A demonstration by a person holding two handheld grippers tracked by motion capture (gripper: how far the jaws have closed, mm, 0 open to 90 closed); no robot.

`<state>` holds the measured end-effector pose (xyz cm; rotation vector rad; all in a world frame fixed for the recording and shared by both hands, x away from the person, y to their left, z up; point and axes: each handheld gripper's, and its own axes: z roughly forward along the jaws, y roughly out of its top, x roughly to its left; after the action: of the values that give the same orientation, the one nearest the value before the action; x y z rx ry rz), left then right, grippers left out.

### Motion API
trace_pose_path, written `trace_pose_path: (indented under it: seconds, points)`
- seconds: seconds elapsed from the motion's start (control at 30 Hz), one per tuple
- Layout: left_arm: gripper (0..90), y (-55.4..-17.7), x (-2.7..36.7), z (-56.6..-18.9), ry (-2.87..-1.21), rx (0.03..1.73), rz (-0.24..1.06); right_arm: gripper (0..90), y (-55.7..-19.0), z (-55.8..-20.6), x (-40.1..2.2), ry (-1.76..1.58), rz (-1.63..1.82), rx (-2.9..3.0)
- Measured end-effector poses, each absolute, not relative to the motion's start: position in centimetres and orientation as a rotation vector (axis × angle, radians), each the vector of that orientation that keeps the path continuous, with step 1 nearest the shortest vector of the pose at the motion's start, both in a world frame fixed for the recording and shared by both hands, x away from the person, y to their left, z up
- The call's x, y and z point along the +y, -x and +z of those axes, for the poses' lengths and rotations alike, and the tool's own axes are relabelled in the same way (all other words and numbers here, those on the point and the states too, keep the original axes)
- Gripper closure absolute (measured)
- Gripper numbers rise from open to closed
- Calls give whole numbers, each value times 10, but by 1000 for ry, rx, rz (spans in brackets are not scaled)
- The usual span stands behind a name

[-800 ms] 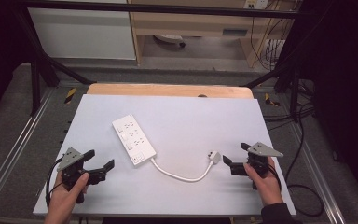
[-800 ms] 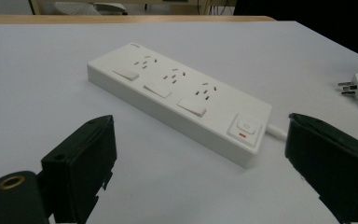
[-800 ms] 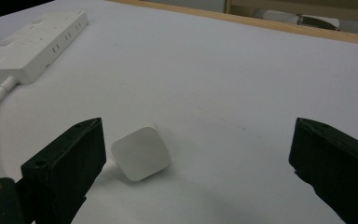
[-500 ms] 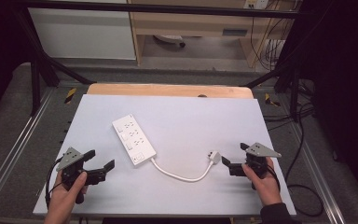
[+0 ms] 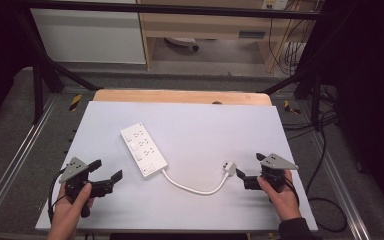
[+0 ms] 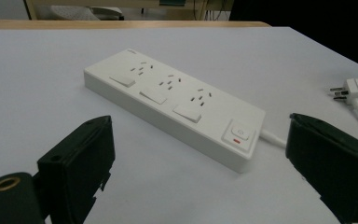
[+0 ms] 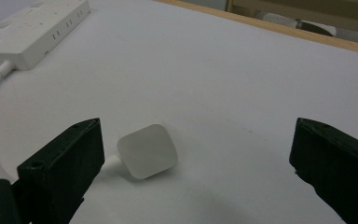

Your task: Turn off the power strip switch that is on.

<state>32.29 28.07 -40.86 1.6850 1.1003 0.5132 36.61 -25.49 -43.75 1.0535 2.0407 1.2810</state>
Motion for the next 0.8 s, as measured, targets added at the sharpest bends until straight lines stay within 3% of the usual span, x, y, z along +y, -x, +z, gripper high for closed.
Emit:
trace_pose_path:
  seconds: [0.8]
  points:
    - [81,-325,274,-410,-1672,1100,528,37,-365,-437,-251,-1051,1285,2077]
